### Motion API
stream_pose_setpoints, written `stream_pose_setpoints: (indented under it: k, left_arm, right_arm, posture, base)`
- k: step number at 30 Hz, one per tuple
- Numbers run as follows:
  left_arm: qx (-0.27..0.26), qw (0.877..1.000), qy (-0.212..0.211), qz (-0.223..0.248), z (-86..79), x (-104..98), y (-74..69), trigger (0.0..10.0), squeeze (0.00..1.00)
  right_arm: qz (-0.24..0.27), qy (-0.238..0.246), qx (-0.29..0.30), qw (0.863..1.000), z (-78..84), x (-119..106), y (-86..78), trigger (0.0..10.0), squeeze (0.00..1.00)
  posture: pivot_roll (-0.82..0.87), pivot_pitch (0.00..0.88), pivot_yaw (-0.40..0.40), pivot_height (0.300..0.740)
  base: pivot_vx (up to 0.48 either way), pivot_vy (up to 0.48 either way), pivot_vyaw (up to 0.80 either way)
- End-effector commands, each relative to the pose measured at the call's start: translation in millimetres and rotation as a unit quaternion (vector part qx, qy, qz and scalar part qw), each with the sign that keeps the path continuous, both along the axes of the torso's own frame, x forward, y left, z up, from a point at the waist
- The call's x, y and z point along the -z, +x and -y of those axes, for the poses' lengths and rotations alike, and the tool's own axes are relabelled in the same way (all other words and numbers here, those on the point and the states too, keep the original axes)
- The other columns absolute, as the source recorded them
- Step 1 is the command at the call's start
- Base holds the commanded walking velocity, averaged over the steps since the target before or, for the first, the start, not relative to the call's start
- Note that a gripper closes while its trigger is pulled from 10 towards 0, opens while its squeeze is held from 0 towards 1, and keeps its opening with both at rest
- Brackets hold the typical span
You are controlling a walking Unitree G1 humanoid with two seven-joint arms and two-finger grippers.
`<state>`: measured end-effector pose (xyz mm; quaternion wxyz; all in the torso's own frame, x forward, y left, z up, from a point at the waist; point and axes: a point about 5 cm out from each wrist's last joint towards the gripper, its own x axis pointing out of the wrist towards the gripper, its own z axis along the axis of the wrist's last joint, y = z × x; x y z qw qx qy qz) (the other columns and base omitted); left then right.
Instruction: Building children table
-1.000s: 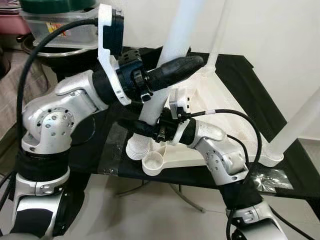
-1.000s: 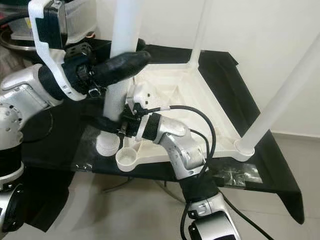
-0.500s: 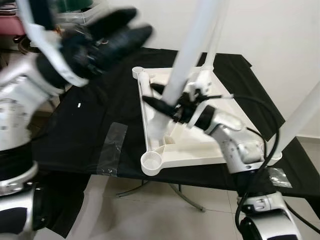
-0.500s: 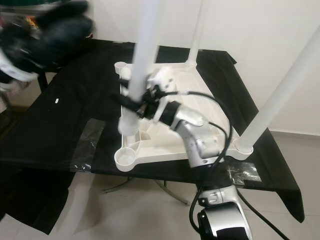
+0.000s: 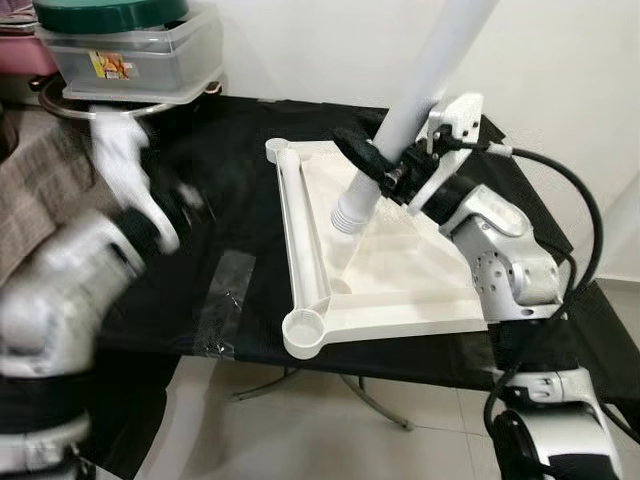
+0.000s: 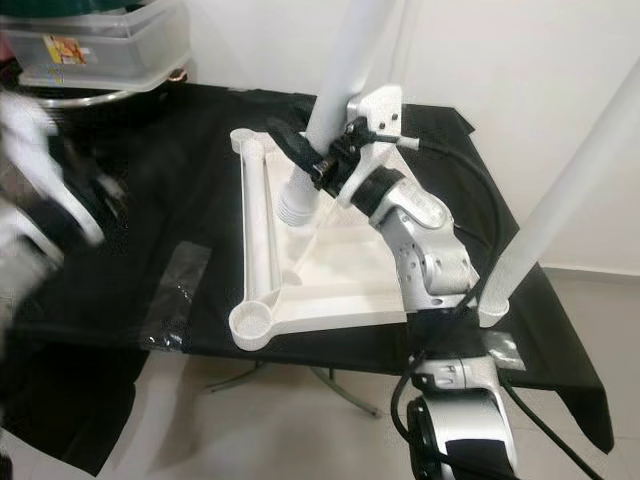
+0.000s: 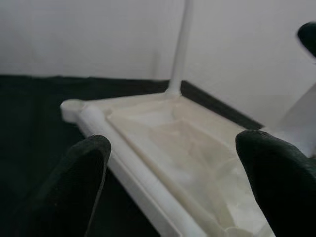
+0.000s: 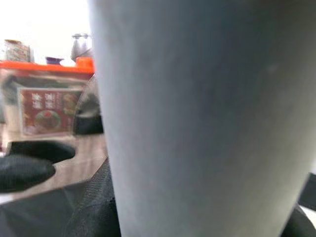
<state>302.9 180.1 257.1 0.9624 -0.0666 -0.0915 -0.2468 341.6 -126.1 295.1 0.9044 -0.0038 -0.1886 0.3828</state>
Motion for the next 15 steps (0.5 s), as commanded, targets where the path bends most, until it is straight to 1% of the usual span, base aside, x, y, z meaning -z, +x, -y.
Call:
stream_pose_setpoints:
  k: [1,2,3,4,8,14,15]
  left_arm:
    - [0.003,1.0,0.011,-0.021,12.5,14,-4.5,10.0,0.0]
    - [0.013,0.999,0.007,-0.037,33.7,34,-16.6,10.0,0.0]
    - [0.013,0.999,0.007,-0.037,33.7,34,-16.6,10.0,0.0]
    - [0.013,0.999,0.001,-0.038,41.8,39,-21.4,10.0,0.0]
    - [0.003,0.999,-0.001,-0.039,46.0,44,-21.4,10.0,0.0]
    - [0.001,1.0,0.018,-0.026,55.8,47,-19.2,10.0,0.0]
    - [-0.001,1.0,0.018,-0.021,57.7,45,-18.2,10.0,0.0]
  right_arm:
    - [-0.007,-0.017,-0.003,1.0,-4.7,4,-5.6,10.0,0.0]
    - [-0.032,-0.037,-0.022,0.999,-12.2,20,-22.8,10.0,0.0]
    - [-0.032,-0.037,-0.022,0.999,-12.2,20,-22.8,10.0,0.0]
    - [-0.044,-0.045,-0.035,0.997,-14.5,27,-32.9,10.0,0.0]
    - [-0.057,-0.04,-0.038,0.997,-12.3,28,-36.8,10.0,0.0]
    - [-0.064,-0.046,-0.041,0.996,-13.1,27,-38.9,10.0,0.0]
    - [-0.067,-0.044,-0.039,0.996,-12.4,26,-37.7,10.0,0.0]
  posture:
    - [0.07,0.098,-0.053,0.74]
    - [0.07,0.103,-0.053,0.74]
    - [0.07,0.103,-0.053,0.74]
    - [0.07,0.102,-0.053,0.74]
    - [0.06,0.1,-0.052,0.74]
    - [0.05,0.095,-0.049,0.74]
    - [0.05,0.094,-0.046,0.74]
  base:
    - [0.0,0.48,0.0]
    - [0.0,0.48,0.0]
    - [0.0,0.48,0.0]
    - [0.0,0.48,0.0]
    - [0.0,0.48,0.0]
    - [0.0,0.48,0.0]
    - [0.0,0.48,-0.8]
